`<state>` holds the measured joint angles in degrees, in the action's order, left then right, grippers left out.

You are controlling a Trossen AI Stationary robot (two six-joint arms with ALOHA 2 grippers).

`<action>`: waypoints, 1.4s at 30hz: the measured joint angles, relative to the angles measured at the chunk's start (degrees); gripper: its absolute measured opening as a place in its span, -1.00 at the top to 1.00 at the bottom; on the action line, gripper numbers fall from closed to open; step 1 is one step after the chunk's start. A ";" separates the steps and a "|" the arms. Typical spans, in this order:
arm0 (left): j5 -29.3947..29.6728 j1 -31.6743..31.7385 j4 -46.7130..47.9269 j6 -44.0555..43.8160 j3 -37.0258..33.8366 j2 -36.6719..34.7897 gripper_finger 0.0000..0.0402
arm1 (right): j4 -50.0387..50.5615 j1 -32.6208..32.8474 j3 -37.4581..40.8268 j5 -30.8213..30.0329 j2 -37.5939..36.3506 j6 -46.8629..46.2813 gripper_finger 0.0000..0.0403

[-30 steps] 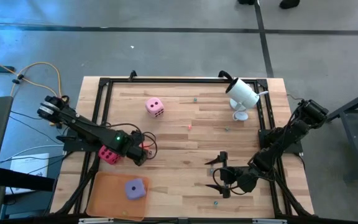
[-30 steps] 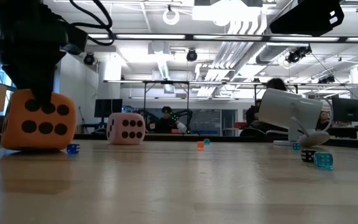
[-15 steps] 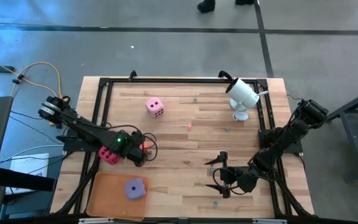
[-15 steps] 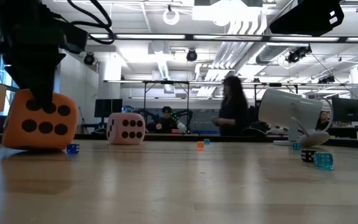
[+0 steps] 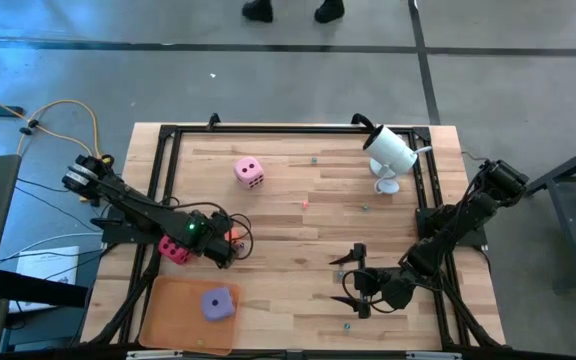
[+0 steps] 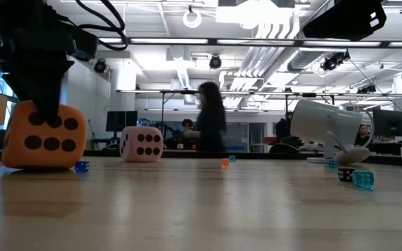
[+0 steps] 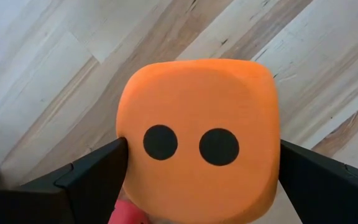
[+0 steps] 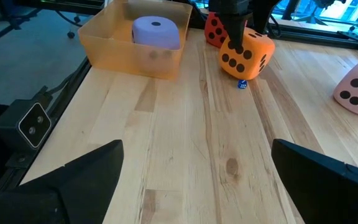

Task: Pick & Place Dice
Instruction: Put the large orange dice into the orange bin

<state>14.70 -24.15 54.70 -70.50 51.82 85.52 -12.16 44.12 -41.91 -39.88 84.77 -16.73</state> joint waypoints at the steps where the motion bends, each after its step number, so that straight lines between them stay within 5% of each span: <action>1: 0.03 -0.01 0.01 -0.09 0.02 0.30 -0.87 | 0.00 -0.01 0.00 0.00 0.00 -0.02 -0.98; 15: 0.39 -0.02 0.38 2.10 0.19 2.62 -0.86 | 0.00 -0.01 0.00 0.00 0.00 0.01 -0.98; 31: -0.44 0.03 1.15 3.98 0.66 2.45 -0.51 | 0.00 0.00 0.00 0.00 0.00 0.04 -0.98; 42: 1.57 -1.96 1.57 7.63 7.89 -4.39 -0.49 | 0.02 -0.04 0.00 -0.33 0.00 0.09 -0.98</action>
<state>16.28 -26.11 56.26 -62.88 59.71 81.13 -12.14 44.07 -41.91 -40.21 84.77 -16.64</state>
